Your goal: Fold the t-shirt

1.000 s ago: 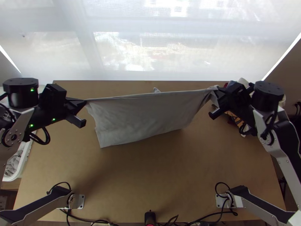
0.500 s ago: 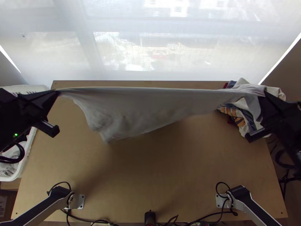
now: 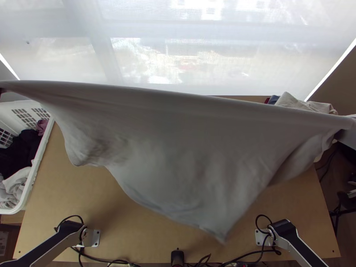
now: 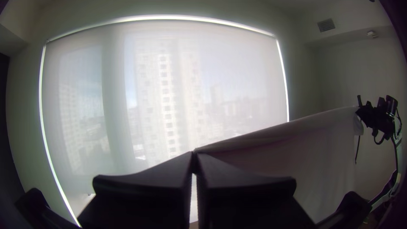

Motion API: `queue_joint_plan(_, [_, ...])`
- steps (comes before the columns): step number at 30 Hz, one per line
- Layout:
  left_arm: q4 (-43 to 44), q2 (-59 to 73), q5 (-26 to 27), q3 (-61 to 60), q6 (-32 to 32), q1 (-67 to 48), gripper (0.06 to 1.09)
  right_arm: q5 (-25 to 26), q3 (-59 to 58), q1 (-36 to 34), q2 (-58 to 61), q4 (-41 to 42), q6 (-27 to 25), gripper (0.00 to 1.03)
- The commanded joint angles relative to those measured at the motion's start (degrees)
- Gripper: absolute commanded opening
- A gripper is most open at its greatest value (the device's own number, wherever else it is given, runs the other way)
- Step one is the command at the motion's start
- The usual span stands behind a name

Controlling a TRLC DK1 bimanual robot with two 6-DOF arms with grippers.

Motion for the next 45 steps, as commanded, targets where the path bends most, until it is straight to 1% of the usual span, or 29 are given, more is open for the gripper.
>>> queue_joint_plan(1, [-3.3, -0.5, -0.4, 2.9, -0.4, 1.1, 0.09, -4.9, 5.3, -4.8, -0.5, -2.3, 0.1, 0.03])
queue_joint_plan(3, [-6.0, -1.2, 0.1, 0.0, -0.2, 1.0, 0.09, -6.2, 4.7, -5.7, -0.5, -4.9, 0.9, 0.03])
queue_joint_plan(6, [-8.3, -2.8, 3.7, -7.5, -0.4, 0.9, 0.09, -6.2, -1.0, -5.9, -1.9, -5.3, 1.8, 0.03])
queue_joint_plan(7, [-8.7, -3.4, 4.9, -10.7, -0.2, 0.9, 0.09, -6.2, -3.5, -5.9, -2.6, -4.9, 1.8, 0.03])
queue_joint_plan(10, [-8.7, -4.4, 6.1, -20.1, -0.1, 0.4, 0.09, -6.2, -11.0, -5.9, -4.3, -2.8, 2.0, 0.03])
queue_joint_plan(13, [-7.8, -4.6, 6.2, -29.1, 0.8, -1.8, 0.09, -6.2, -18.5, -5.9, -5.1, 0.9, 1.9, 0.03])
queue_joint_plan(17, [-1.4, -5.3, 6.2, -40.2, 1.5, -3.4, 0.09, -6.1, -28.6, -5.8, -5.1, 7.7, 1.3, 0.03])
queue_joint_plan(22, [8.7, -4.4, 5.1, -48.2, 2.5, -3.6, 0.09, -5.7, -38.0, -5.8, -2.4, 16.0, 0.3, 0.03])
queue_joint_plan(26, [15.3, -1.6, 4.3, -51.2, 4.5, -2.0, 0.09, -4.9, -41.2, -5.7, 2.1, 21.8, -0.8, 0.03])
queue_joint_plan(35, [29.5, 10.8, 3.6, -50.9, 6.4, 1.5, 0.09, -4.0, -42.1, -5.8, 16.9, 32.8, -3.1, 0.03])
queue_joint_plan(40, [35.3, 17.6, 3.0, -50.1, 7.3, 2.5, 0.09, -3.3, -41.7, -5.8, 25.8, 38.4, -3.8, 0.03])
queue_joint_plan(45, [39.8, 25.2, 1.9, -48.5, 7.9, 3.8, 0.09, -2.9, -38.9, -5.8, 35.8, 42.4, -4.3, 0.03])
